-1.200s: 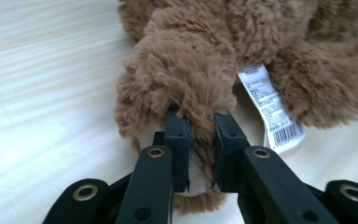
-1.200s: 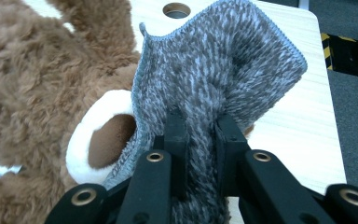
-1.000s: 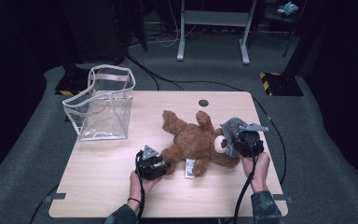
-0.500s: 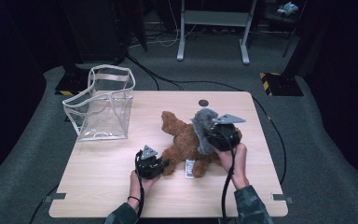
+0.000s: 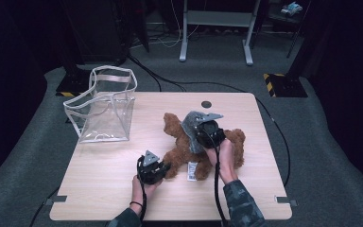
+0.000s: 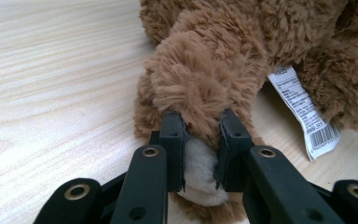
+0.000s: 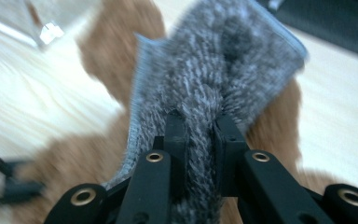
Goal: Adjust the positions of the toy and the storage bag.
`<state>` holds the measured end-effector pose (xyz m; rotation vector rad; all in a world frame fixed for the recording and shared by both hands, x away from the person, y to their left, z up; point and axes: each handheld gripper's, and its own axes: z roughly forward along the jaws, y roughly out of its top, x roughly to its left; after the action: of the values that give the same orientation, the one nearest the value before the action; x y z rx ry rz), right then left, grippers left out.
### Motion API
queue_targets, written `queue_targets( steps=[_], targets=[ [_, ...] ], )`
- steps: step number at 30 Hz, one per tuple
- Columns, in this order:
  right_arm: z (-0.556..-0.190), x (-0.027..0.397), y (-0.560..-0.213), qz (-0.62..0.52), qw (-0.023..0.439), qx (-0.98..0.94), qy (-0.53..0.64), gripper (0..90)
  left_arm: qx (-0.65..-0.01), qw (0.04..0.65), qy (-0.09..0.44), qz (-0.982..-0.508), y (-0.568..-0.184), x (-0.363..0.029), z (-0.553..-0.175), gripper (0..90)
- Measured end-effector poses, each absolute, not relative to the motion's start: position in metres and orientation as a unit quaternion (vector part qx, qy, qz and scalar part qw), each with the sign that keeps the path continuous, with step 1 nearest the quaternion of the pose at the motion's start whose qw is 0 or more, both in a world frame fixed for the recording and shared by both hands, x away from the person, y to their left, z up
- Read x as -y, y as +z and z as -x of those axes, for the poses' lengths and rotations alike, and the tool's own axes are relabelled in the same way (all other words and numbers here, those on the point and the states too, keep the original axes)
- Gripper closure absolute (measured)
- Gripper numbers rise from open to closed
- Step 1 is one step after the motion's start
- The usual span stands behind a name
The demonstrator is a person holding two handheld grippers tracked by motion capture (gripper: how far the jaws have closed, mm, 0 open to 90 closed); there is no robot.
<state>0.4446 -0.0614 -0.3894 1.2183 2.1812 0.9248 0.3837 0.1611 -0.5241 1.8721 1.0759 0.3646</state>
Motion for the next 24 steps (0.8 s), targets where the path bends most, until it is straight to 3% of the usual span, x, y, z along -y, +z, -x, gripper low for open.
queue_targets(
  steps=[5,10,22,24],
  targets=[
    [-0.455,0.019,-0.377,-0.399,0.232,-0.806,0.369,78.7,-0.437,0.464,0.151,-0.756,-0.527,-0.161,-0.384,75.9],
    [-0.468,-0.012,-0.397,-0.395,0.242,-0.829,0.314,78.8,-0.436,0.46,0.154,-0.758,-0.527,-0.161,-0.385,75.8],
    [-0.455,0.071,-0.405,-0.465,0.287,-0.791,0.277,78.9,-0.439,0.463,0.155,-0.755,-0.527,-0.161,-0.384,75.7],
    [-0.455,0.075,-0.402,-0.469,0.274,-0.786,0.295,78.8,-0.438,0.462,0.154,-0.756,-0.527,-0.161,-0.384,75.6]
  ],
)
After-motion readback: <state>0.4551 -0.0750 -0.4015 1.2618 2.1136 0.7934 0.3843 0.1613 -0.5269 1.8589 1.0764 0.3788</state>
